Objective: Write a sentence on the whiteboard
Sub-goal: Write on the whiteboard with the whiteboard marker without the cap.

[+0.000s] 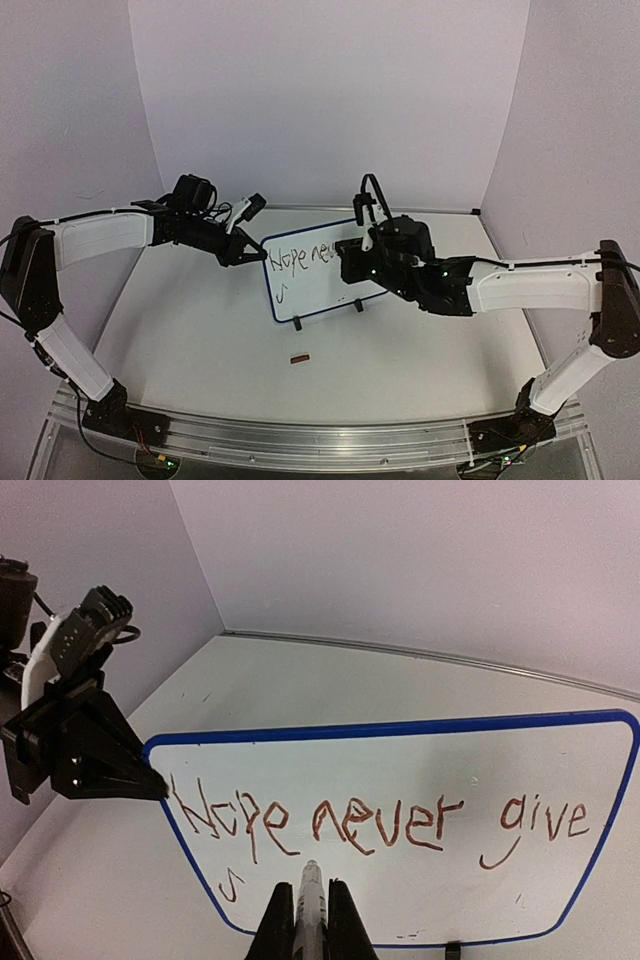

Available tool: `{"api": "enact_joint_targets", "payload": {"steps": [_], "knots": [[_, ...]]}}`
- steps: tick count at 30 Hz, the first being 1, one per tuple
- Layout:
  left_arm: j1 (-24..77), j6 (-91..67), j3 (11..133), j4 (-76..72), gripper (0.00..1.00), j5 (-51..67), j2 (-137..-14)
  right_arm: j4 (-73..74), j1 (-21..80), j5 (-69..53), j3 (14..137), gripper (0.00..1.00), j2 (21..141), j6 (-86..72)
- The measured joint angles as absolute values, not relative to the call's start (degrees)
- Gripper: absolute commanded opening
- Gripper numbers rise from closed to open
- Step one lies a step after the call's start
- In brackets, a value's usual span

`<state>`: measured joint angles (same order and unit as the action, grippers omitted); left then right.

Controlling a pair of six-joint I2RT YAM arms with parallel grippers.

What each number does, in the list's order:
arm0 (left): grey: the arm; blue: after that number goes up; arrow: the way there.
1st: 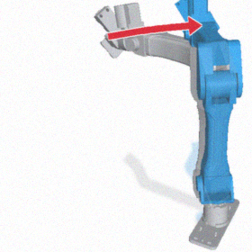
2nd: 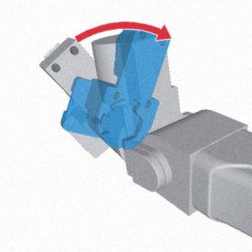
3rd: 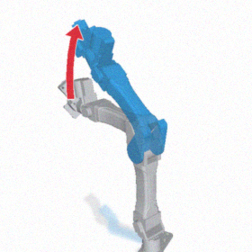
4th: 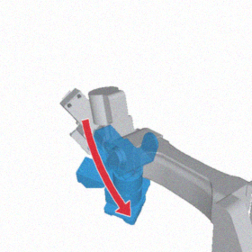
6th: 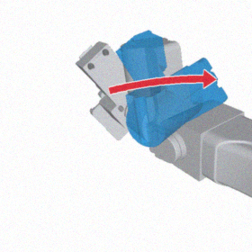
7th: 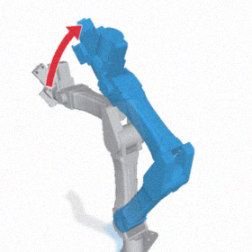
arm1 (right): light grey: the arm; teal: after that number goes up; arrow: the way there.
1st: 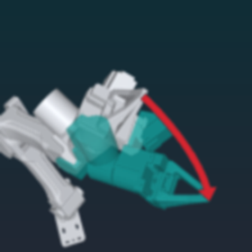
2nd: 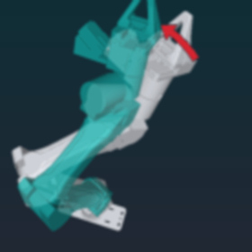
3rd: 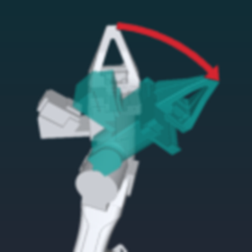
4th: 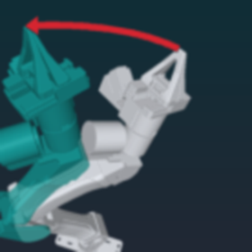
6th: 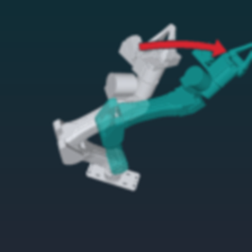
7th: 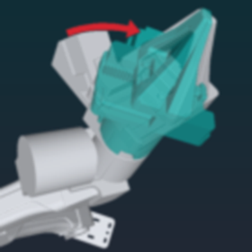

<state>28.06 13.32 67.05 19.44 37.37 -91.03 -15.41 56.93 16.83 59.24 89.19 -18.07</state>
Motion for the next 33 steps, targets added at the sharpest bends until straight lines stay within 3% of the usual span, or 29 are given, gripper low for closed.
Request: {"api": "enact_joint_targets", "payload": {"steps": [13, 33], "knots": [[28.1, 13.3, 67.05, 19.44, 0.0, 37.34, -91.02, -17.95, 55.54, 3.33, 61.79, 0.0, 98.38, -18.9], [28.1, 13.3, 67.05, 19.44, 0.0, 37.32, -91.05, -20.53, 57.41, 4.32, 66.16, 0.0, 105.06, -18.83]]}}
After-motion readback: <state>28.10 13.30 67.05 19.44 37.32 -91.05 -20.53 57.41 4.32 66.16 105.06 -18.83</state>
